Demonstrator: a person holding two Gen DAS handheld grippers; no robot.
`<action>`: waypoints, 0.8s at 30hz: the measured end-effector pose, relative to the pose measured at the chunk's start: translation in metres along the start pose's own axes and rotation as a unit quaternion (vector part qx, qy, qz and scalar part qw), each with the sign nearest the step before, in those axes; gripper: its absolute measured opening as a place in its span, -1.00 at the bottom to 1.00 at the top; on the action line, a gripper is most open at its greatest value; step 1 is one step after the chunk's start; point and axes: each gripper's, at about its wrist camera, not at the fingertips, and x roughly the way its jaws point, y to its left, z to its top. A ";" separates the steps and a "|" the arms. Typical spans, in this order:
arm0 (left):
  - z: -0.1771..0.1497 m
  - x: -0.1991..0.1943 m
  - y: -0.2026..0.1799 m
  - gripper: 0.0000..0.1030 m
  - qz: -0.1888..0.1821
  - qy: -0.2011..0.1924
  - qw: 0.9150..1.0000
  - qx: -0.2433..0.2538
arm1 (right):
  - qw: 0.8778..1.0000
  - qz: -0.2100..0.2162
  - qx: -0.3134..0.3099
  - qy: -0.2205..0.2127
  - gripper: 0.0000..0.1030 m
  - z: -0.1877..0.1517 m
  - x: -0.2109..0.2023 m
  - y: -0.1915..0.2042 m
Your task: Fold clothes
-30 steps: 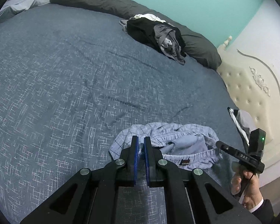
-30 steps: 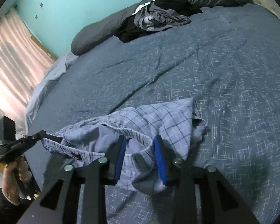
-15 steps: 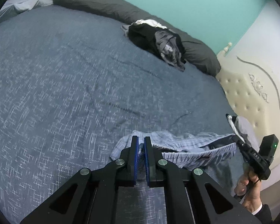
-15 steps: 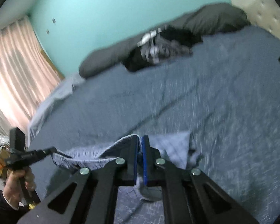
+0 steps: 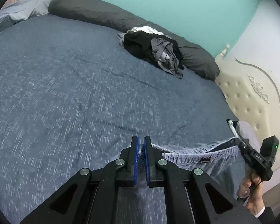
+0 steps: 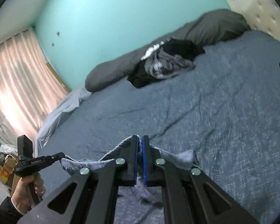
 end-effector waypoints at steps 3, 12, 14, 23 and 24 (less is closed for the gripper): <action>0.009 0.010 0.000 -0.88 -0.006 -0.002 1.000 0.005 | 1.000 -0.007 0.018 0.007 -0.92 0.004 0.014 -0.013; 0.016 0.058 0.008 -0.88 0.000 0.012 1.000 0.002 | 0.998 -0.019 0.055 0.034 -0.92 0.007 0.053 -0.040; 0.016 0.066 0.013 -0.88 0.000 0.019 1.000 -0.007 | 0.996 -0.017 0.072 0.043 -0.91 0.006 0.062 -0.049; 0.023 0.088 0.021 -0.86 -0.009 0.032 0.999 -0.030 | 0.989 -0.048 0.115 0.079 -0.30 0.009 0.075 -0.071; 0.023 0.088 0.021 -0.86 -0.011 0.034 0.999 -0.031 | 0.989 -0.045 0.119 0.078 -0.25 0.009 0.072 -0.072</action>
